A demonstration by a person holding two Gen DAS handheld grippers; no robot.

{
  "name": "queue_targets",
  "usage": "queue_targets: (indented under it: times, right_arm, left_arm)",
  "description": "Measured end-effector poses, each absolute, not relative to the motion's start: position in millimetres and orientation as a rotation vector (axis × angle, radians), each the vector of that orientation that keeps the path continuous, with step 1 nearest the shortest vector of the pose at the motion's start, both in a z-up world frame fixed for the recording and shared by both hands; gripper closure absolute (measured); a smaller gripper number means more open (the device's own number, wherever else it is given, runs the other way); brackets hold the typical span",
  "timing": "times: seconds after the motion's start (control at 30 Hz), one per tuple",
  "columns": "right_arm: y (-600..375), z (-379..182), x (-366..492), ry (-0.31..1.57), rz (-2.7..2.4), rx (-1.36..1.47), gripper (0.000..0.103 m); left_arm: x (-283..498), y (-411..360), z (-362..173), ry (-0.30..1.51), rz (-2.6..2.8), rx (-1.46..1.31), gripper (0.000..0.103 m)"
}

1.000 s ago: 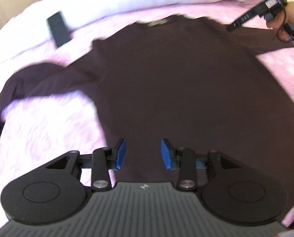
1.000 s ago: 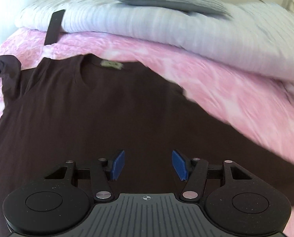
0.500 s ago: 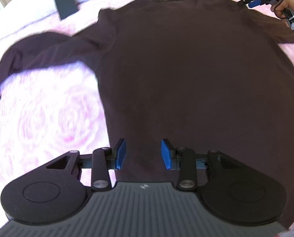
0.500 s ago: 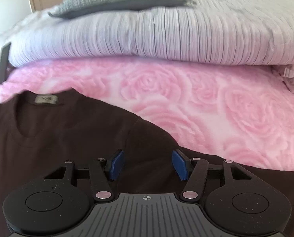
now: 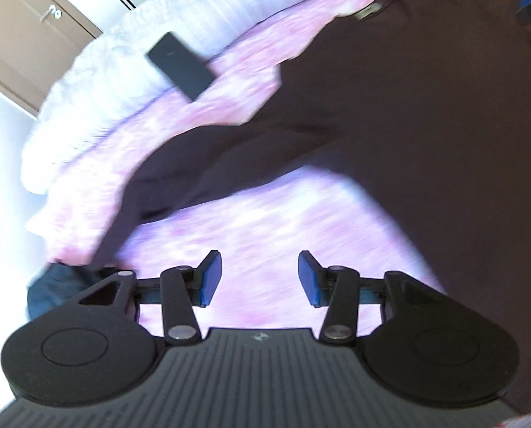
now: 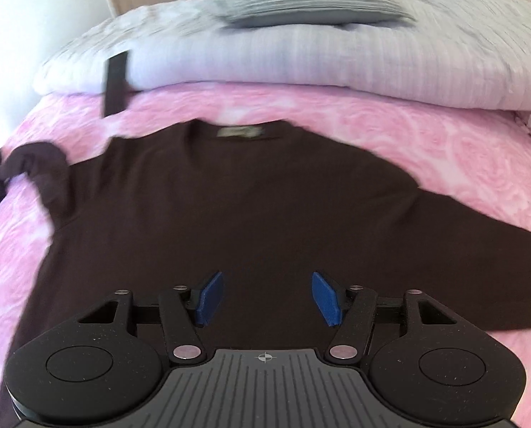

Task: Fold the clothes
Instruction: 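Grasp the brown shirt sleeve with the left gripper and lift it toward the collar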

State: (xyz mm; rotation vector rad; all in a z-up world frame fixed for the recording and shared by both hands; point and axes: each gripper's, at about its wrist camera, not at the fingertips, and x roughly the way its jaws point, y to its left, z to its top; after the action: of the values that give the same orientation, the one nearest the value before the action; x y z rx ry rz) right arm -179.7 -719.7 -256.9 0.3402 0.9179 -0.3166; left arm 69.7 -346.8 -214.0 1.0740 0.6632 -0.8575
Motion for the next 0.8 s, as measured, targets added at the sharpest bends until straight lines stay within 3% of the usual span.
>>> queue_targets:
  times: [0.23, 0.43, 0.63, 0.67, 0.73, 0.77, 0.8]
  right_arm:
    - [-600.0, -248.7, -121.8, 0.911, -0.35, 0.325, 0.034]
    - [-495.7, -261.8, -63.7, 0.956, -0.487, 0.402, 0.034]
    - [-427.1, -268.8, 4.7, 1.002, -0.495, 0.451, 0.034]
    - [-419.8, -268.3, 13.3, 0.999, -0.489, 0.448, 0.034]
    - [-410.1, -270.9, 28.3, 1.005, -0.48, 0.449, 0.034]
    - [-405.8, -272.6, 35.6, 1.01, -0.476, 0.449, 0.034]
    - [-403.2, -273.3, 41.0, 1.011, -0.469, 0.445, 0.034]
  left_arm:
    - [207.6, -284.6, -227.9, 0.484, -0.923, 1.279, 0.055]
    - [327.4, -285.2, -262.5, 0.397, -1.112, 1.304, 0.055]
    - [368.0, -294.2, -298.4, 0.349, -1.26, 1.386, 0.051]
    - [372.1, -296.2, -303.0, 0.354, -1.264, 1.399, 0.054]
    - [378.9, -296.5, -306.0, 0.409, -1.303, 1.423, 0.081]
    - [381.5, -295.9, -302.8, 0.433, -1.326, 1.425, 0.101]
    - [384.0, -295.4, -299.6, 0.457, -1.35, 1.428, 0.101]
